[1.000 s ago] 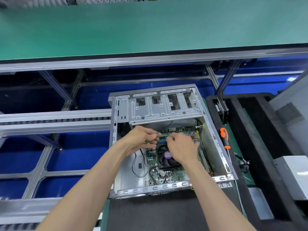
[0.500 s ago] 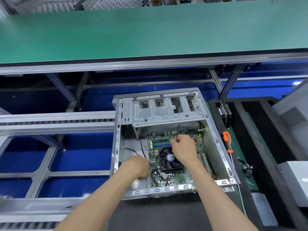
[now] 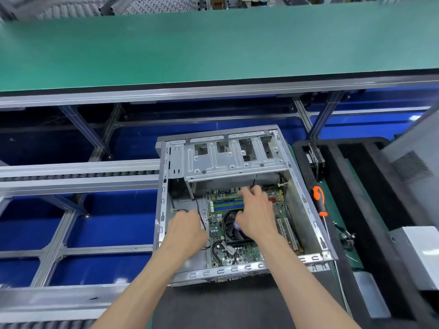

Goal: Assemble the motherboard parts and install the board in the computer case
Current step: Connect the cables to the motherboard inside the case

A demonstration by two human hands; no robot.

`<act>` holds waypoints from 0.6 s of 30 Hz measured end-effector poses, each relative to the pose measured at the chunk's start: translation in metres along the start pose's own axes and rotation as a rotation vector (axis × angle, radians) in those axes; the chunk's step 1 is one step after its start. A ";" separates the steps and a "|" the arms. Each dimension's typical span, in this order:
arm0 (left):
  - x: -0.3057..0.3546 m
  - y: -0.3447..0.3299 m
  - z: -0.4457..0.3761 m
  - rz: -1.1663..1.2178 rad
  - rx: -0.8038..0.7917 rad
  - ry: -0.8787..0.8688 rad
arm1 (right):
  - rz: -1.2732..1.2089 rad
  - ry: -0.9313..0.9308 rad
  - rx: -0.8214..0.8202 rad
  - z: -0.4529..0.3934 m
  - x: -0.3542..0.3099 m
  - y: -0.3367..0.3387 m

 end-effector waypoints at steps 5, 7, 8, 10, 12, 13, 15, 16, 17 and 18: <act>0.013 0.000 -0.016 -0.155 0.013 -0.050 | -0.074 -0.027 -0.036 0.000 0.000 -0.003; 0.016 -0.004 -0.037 -0.073 0.030 -0.012 | -0.063 -0.022 -0.036 -0.001 0.000 -0.002; 0.016 -0.007 -0.047 -0.018 0.018 0.038 | -0.061 -0.025 -0.041 -0.001 0.000 -0.002; 0.007 -0.018 -0.060 0.119 -0.001 0.209 | -0.063 -0.031 -0.049 -0.001 0.000 -0.002; -0.005 -0.031 -0.062 0.242 0.010 0.405 | -0.068 -0.032 -0.052 -0.001 0.001 -0.002; -0.009 -0.038 -0.061 0.302 0.022 0.496 | -0.073 -0.036 -0.053 0.000 0.001 -0.002; -0.012 -0.045 -0.058 0.399 0.049 0.616 | -0.077 -0.039 -0.054 0.000 0.002 -0.002; -0.013 -0.045 -0.057 0.419 0.068 0.652 | -0.077 -0.039 -0.052 0.000 0.003 -0.002; -0.012 -0.043 -0.057 0.417 0.089 0.661 | -0.075 -0.039 -0.049 0.000 0.003 -0.002; -0.012 -0.040 -0.058 0.403 0.116 0.653 | -0.072 -0.038 -0.044 -0.001 0.003 -0.002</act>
Point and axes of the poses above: each hand's wrist, its own z-axis away from the middle knuckle, its own y-axis out of the back of the hand, x = y × z, the point moved 6 cm from there along -z, towards the middle knuckle, and after that the axes turned 14 degrees about x, right-handed, at the moved point
